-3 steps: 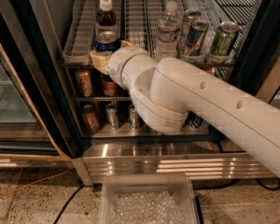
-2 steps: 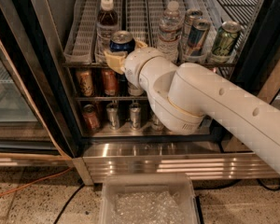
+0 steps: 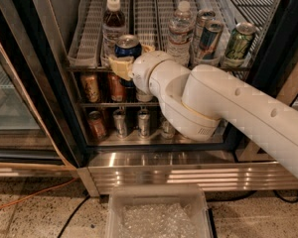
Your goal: Pick pepsi can from top shelf of fridge
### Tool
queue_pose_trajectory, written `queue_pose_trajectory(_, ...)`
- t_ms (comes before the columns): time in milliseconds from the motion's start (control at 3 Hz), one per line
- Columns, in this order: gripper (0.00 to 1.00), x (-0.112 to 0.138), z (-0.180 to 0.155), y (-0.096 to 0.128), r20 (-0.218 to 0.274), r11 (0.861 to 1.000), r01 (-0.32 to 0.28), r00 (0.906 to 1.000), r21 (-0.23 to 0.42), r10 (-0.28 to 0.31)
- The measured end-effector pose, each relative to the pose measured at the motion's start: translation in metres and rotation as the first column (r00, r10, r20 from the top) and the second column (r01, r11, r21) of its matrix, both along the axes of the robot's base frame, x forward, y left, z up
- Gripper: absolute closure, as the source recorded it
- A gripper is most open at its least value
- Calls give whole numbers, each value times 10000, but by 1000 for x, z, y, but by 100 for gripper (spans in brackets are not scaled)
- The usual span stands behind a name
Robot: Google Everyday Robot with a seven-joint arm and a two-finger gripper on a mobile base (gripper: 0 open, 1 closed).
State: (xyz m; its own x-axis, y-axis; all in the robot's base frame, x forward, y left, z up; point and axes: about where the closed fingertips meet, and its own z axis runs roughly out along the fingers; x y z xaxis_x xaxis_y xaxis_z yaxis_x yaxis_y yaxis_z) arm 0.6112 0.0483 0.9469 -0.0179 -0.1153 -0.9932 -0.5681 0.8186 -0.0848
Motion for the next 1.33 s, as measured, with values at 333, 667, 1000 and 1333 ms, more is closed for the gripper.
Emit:
queue_pose_trajectory(333,100,-39,-9,69,12,9770,-1904,9815,-962,1914)
queue_pose_trajectory(667,100,-106,-41,124,-932,9225,-3704,9277,-1089,3615)
queue_pose_trajectory(1000,100,-137,-50,148,-1642,8596,-5100,8508,-299,4991)
queue_pose_trajectory(1333,100,-145,-46,158,-1870,8246,-5655,8083,175,5583)
